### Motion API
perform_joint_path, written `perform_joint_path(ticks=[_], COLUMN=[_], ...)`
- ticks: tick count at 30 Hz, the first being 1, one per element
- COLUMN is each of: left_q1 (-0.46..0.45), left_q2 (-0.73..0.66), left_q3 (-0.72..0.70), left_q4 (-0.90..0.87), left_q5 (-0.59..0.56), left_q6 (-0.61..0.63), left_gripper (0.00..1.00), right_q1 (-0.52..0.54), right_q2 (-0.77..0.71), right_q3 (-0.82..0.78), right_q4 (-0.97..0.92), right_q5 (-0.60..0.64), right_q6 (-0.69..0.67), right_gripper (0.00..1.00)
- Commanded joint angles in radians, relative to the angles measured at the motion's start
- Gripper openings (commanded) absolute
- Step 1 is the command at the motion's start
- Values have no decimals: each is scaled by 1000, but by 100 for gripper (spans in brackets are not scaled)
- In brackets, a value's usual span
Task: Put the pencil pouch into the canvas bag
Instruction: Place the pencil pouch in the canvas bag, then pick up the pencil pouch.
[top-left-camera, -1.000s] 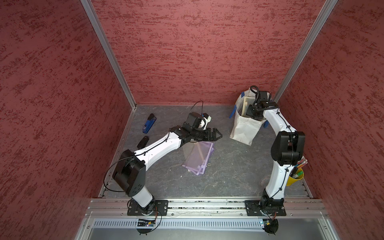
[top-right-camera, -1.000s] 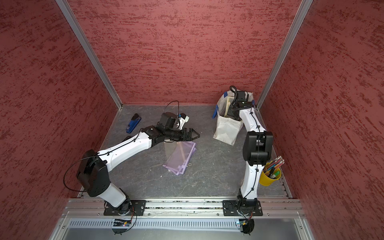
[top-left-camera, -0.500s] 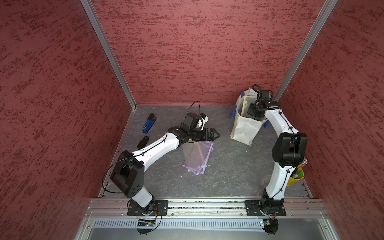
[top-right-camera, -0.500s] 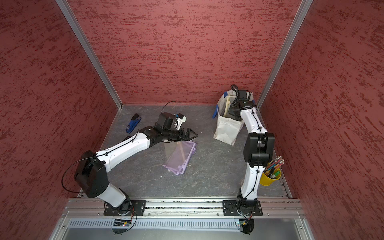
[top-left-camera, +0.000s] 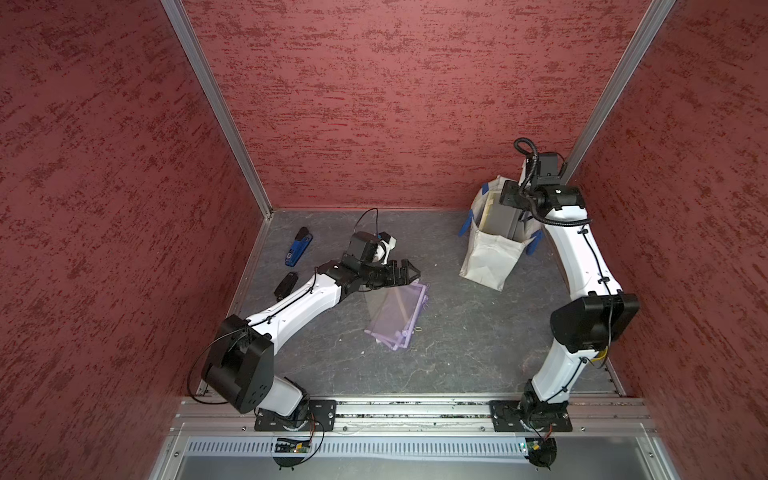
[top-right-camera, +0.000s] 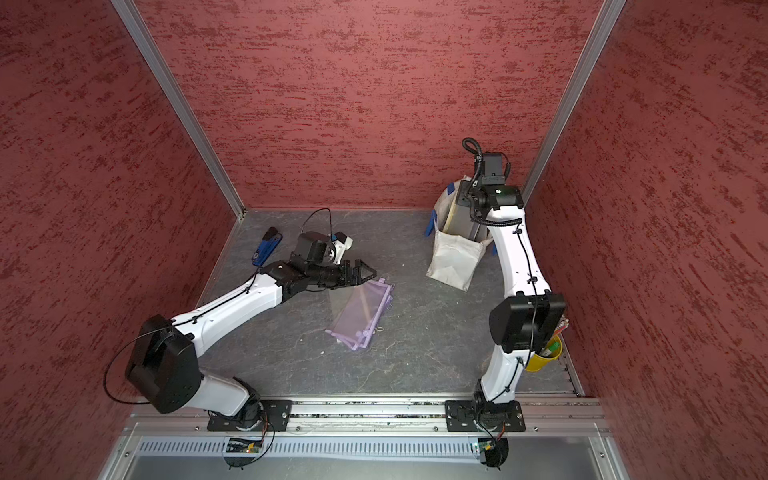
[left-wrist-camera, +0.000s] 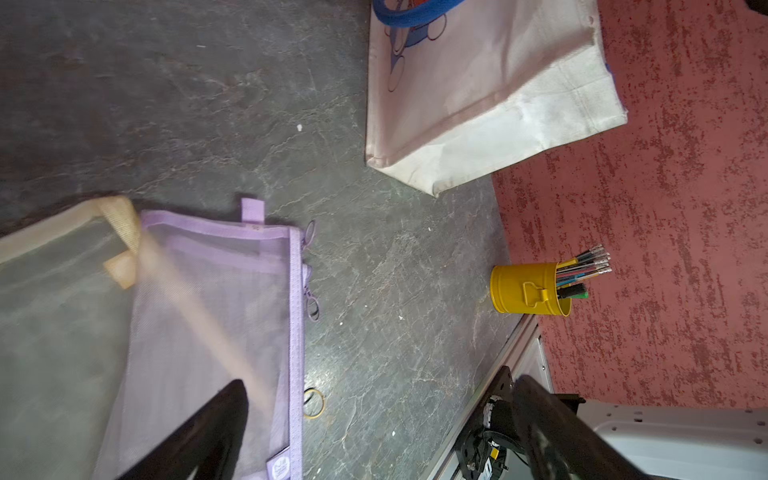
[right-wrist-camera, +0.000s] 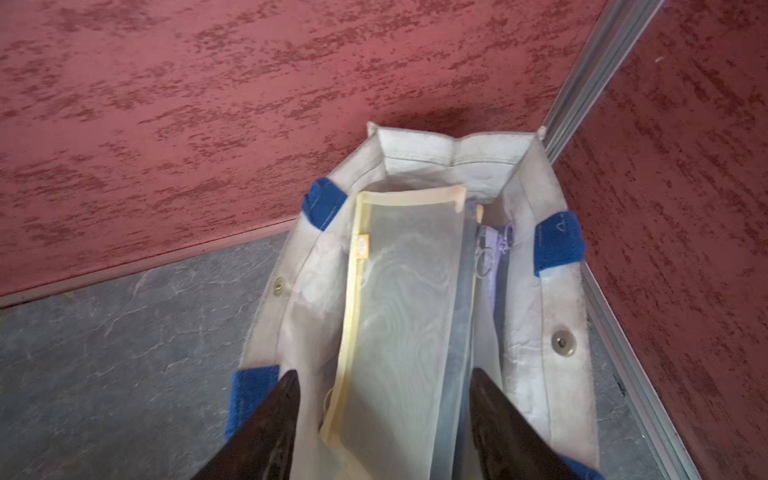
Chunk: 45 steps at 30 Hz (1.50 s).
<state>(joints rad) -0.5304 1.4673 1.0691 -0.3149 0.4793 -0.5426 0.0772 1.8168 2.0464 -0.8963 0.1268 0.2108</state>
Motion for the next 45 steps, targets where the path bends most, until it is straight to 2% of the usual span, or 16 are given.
perform_joint_path(ticks=[1,7,13,18,25,28,36,45], left_q1=[27,65,79,100,103,107,109,114], left_q2=[-19,-24,-8,24,41,54,91,137], left_q3=[-31,-95,-96,-92,-147,-187,-225,-269], left_q4=[-14,-36,-108,-124,-55,8,92,145], left_q5=[31,57,73,91,96,100,82,92], left_q6=[35,57,98,116,96,58,17,-3], left_gripper=[100,100,100,99,100,99,93,87], right_q1=[96,289,431,477,489,496,503,503], right_q2=[-84,-232,-357,-401,-337,-298,-141,-22], right_q3=[-55,-370,-694,-919,-1115,-1145,-1105,-1055], right_q4=[-73,-12,193,379,637,702,784,789], right_q5=[5,-73,-165,-268,-392,-416,-511,-560], right_q6=[-2,145,314,411,497,516,504,463], right_gripper=[66,71,76,77,77,76,73,67])
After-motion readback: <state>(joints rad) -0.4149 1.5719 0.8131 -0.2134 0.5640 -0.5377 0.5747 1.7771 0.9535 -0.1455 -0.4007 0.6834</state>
